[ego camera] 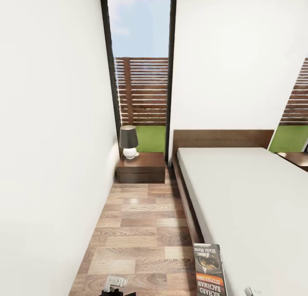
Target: In the bedroom, move the book from the bed onto either nightstand, and place the two sandals side by side next to the bed.
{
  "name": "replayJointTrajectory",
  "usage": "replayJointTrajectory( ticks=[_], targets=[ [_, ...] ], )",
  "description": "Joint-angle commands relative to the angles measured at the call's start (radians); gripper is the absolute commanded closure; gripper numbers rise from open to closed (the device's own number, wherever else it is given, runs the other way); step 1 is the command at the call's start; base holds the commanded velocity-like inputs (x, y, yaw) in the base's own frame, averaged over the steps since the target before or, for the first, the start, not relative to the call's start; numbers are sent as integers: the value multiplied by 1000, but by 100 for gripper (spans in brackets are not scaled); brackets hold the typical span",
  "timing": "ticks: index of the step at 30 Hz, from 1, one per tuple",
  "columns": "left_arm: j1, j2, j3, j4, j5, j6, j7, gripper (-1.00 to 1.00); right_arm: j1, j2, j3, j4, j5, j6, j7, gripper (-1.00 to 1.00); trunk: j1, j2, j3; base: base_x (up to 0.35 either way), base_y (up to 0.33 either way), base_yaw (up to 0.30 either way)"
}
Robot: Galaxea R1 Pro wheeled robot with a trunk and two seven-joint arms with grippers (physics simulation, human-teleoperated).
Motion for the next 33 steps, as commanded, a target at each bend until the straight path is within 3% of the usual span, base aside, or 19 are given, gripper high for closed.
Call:
replayJointTrajectory(
  ticks=[1,8,33],
  targets=[
    [-1,-1,7,1,-4,-2,-4,-100,-1,-1,4,-1,-11,10,2,100,0,-1,-2,0,0,202],
    [-1,-1,7,1,-4,-2,-4,-100,-1,-1,4,-1,-11,10,2,100,0,-1,-2,190,9,135],
    [-1,-1,7,1,-4,-2,-4,-100,-1,-1,4,0,-11,10,0,100,0,-1,-2,327,17,2]
  ],
)
